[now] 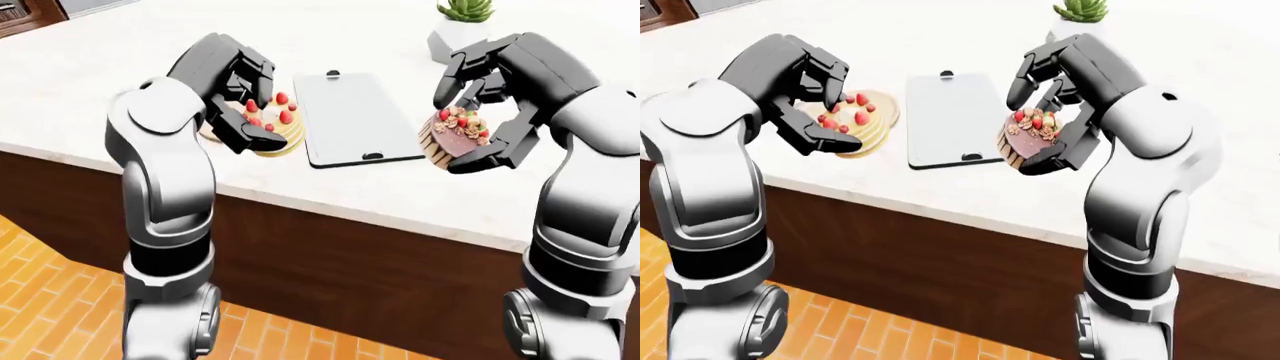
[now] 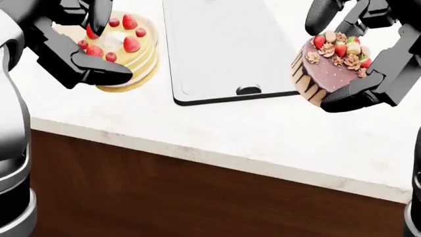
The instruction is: Move the dessert items from the plate to the tray.
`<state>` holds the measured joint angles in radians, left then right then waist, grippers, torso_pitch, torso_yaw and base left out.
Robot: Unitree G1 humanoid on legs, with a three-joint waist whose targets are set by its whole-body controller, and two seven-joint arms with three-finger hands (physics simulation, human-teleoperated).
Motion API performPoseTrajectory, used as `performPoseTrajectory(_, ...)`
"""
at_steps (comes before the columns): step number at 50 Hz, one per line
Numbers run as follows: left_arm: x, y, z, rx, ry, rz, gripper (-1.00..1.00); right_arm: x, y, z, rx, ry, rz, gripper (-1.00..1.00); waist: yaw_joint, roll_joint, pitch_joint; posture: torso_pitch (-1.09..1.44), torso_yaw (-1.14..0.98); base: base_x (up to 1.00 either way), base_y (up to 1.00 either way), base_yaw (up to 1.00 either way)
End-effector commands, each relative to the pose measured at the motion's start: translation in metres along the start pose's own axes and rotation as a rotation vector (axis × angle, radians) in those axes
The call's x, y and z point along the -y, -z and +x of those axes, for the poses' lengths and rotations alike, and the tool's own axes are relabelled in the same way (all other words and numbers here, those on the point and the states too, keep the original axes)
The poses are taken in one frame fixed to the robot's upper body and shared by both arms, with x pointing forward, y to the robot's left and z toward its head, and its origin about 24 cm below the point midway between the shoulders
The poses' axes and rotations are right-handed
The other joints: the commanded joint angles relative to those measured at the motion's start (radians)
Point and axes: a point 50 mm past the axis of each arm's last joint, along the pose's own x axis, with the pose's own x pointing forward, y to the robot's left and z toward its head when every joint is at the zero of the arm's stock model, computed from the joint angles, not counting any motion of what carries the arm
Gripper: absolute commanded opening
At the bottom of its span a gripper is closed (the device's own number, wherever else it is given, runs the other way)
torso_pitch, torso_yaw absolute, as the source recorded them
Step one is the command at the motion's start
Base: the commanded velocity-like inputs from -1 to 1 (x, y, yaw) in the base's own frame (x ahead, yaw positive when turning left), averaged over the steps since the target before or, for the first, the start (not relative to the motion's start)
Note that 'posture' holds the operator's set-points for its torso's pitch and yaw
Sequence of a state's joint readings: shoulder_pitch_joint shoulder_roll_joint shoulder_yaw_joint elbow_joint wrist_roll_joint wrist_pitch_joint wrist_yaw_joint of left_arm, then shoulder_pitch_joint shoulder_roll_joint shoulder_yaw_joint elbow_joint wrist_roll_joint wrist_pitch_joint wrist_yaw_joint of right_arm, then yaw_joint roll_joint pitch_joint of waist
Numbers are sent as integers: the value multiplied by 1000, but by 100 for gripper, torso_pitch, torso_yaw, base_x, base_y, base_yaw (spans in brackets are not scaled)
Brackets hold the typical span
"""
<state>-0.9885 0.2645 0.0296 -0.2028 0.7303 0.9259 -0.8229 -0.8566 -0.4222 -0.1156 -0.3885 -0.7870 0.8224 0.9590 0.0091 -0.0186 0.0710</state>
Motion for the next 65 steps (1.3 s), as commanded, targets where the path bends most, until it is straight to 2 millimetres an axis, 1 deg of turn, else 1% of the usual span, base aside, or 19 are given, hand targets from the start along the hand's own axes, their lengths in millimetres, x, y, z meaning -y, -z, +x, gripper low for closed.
performPoseTrajectory(1, -13, -23, -11, 101, -71, 33, -100, 17, -12, -9, 53, 102, -27, -98, -2, 4, -29, 0, 0, 38, 0, 0)
performPoseTrajectory(5, -14, -23, -12, 103, -71, 35, -100, 17, -12, -10, 57, 104, -22, -98, -1, 19, -14, 0, 0, 38, 0, 0)
performPoseTrajectory(10, -13, -24, -11, 107, -67, 35, -100, 19, -14, -11, 62, 110, -20, -97, 1, -15, -22, 0, 0, 39, 0, 0)
performPoseTrajectory(16, -14, -26, -12, 109, -67, 37, -100, 22, -17, -12, 71, 121, -17, -97, -11, 12, -42, 0, 0, 7, 0, 0)
performPoseTrajectory(27, -18, -31, -14, 116, -69, 41, -100, 24, -20, -12, 77, 127, -19, -98, -3, -7, -33, 0, 0, 0, 0, 0)
performPoseTrajectory(28, -18, -31, -14, 117, -69, 41, -100, 24, -20, -12, 75, 128, -21, -98, 1, 0, -61, 0, 0, 15, 0, 0)
performPoseTrajectory(30, -17, -31, -14, 118, -68, 42, -100, 23, -19, -11, 76, 127, -19, -98, 5, 4, -35, 0, 0, 25, 0, 0)
performPoseTrajectory(34, -17, -32, -15, 118, -68, 42, -100, 24, -20, -12, 80, 126, -18, -98, 8, 17, -30, 0, 0, 26, 0, 0)
performPoseTrajectory(37, -17, -32, -14, 119, -67, 43, -100, 24, -20, -12, 83, 126, -16, -97, 8, 54, -4, 0, 0, 22, 0, 0)
performPoseTrajectory(40, -17, -34, -15, 122, -66, 46, -100, 24, -21, -12, 86, 126, -14, -96, 8, 19, -7, 0, 0, 0, 0, 0)
performPoseTrajectory(42, -17, -35, -15, 124, -65, 47, -100, 24, -20, -12, 87, 125, -13, -96, 11, -43, -21, 0, 0, 0, 0, 0)
performPoseTrajectory(43, -16, -36, -15, 125, -64, 48, -100, 24, -20, -12, 87, 126, -12, -95, 11, -24, -26, 0, 0, 0, 0, 0)
performPoseTrajectory(45, -16, -37, -15, 126, -62, 50, -100, 25, -20, -13, 87, 126, -12, -96, 7, -61, 4, 0, 0, 0, 0, 0)
performPoseTrajectory(51, -15, -41, -14, 134, -59, 53, -100, 26, -21, -13, 87, 128, -11, -95, -4, -13, 27, 0, 0, 0, 0, 0)
performPoseTrajectory(54, -14, -46, -14, 141, -55, 56, -100, 27, -21, -13, 87, 129, -12, -96, -23, 55, -7, 0, 0, 0, 0, 0)
performPoseTrajectory(56, -12, -50, -13, 148, -51, 55, -100, 27, -22, -13, 89, 129, -12, -96, -17, 28, -2, 0, 0, 0, 0, 0)
performPoseTrajectory(60, -5, -57, -8, 160, -40, 56, -100, 26, -21, -13, 89, 129, -12, -96, -5, -15, -33, 0, 0, 0, 0, 0)
performPoseTrajectory(62, -2, -61, -5, 167, -34, 56, -100, 26, -21, -12, 90, 130, -11, -96, 1, -31, -28, 0, 0, 0, 0, 0)
performPoseTrajectory(65, 3, -65, -2, 175, -26, 56, -100, 27, -20, -13, 89, 136, -8, -96, 3, -23, -31, 0, 0, 0, 0, 0)
